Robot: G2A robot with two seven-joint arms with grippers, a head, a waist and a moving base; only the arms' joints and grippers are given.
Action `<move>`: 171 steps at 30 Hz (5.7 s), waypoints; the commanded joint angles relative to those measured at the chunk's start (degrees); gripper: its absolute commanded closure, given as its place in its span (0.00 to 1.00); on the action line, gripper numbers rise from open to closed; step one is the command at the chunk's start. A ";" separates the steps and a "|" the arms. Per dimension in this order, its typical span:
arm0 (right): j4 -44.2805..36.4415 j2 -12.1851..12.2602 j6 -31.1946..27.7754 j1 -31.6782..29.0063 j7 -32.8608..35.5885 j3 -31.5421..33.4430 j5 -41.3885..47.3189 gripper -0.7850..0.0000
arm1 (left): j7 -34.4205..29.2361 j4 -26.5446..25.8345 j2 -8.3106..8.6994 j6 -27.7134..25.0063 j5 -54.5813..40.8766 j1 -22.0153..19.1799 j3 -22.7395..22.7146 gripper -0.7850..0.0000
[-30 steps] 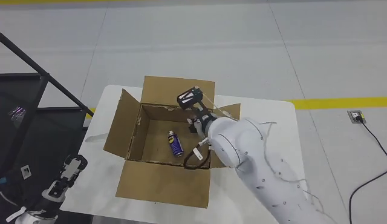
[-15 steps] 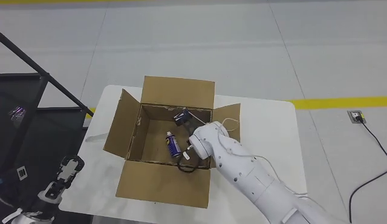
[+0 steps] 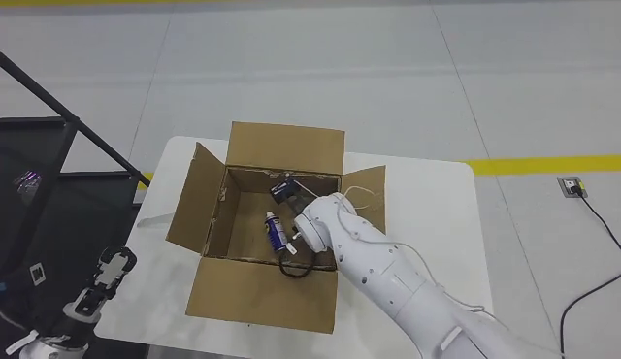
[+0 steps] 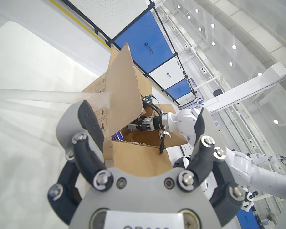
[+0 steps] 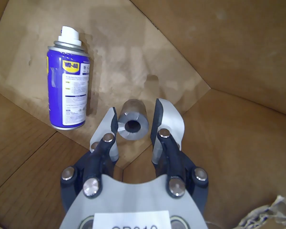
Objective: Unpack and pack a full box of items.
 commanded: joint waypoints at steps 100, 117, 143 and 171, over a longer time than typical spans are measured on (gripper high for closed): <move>-42.46 12.33 -7.56 -21.44 -1.73 30.12 21.46 0.81 | -33.13 9.16 4.90 -1.97 -6.72 -5.94 5.83 0.00; -29.13 11.41 -0.34 -13.83 -23.10 32.04 21.98 0.00 | -40.11 8.12 8.79 -5.76 -12.04 -4.76 13.70 0.00; 16.25 7.85 -30.92 2.19 -20.11 34.50 53.44 0.00 | -35.61 7.28 11.88 -5.06 -25.55 -8.57 14.25 0.00; -9.82 14.39 -39.01 -7.24 3.54 42.50 59.94 0.00 | -15.43 3.52 10.35 11.78 -8.14 -19.26 24.14 0.00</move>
